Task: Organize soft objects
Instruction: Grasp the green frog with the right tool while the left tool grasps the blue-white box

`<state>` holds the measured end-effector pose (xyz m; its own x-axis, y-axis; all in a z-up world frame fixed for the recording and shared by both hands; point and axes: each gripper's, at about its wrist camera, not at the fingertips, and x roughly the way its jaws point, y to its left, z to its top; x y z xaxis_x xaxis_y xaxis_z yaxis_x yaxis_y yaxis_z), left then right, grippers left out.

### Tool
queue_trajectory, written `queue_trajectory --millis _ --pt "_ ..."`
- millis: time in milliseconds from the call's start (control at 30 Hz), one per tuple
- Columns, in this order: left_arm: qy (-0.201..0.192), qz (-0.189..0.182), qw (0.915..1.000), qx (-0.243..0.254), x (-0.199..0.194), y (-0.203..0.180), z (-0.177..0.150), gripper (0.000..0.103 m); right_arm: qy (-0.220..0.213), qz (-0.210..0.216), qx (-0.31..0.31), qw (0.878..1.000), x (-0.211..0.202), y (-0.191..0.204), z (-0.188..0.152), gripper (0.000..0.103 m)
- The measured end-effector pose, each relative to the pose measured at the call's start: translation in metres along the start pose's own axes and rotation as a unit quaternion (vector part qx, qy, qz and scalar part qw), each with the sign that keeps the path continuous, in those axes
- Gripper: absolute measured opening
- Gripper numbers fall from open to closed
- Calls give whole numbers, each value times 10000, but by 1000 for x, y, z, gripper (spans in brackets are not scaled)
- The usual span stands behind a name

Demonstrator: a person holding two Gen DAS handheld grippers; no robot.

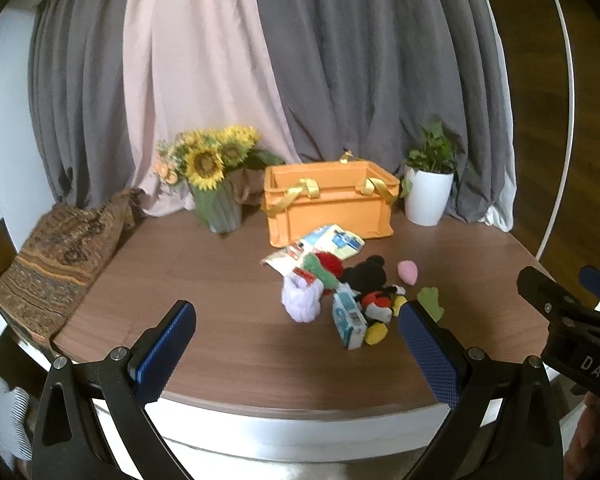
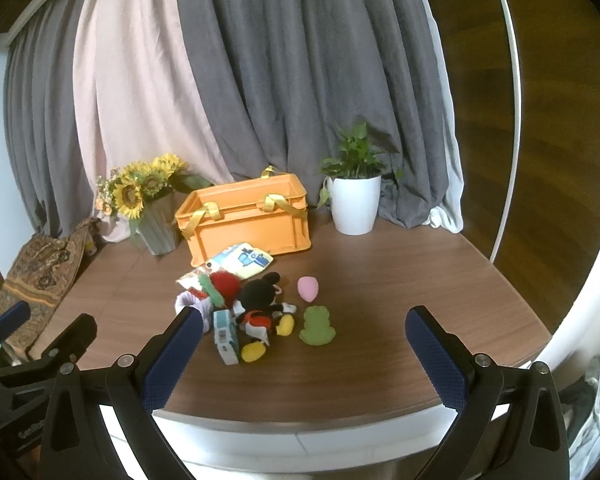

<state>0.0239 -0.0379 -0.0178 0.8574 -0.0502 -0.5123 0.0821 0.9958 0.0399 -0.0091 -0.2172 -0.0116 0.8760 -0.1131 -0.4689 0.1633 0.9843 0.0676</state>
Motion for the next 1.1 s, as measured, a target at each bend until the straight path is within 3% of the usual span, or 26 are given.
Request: queue_trajectory --millis 433,700,1100 --pt "336 -197 9991 144 63 -14 6 101 267 -57 222 9994 57 -15 -7 97" --pt "857 -464 9952 108 127 -16 14 93 723 -65 228 9971 124 -9 0 87" --pt "1483 -369 9882 146 188 -39 -3 84 1273 -202 44 9916 193 -13 -10 79"
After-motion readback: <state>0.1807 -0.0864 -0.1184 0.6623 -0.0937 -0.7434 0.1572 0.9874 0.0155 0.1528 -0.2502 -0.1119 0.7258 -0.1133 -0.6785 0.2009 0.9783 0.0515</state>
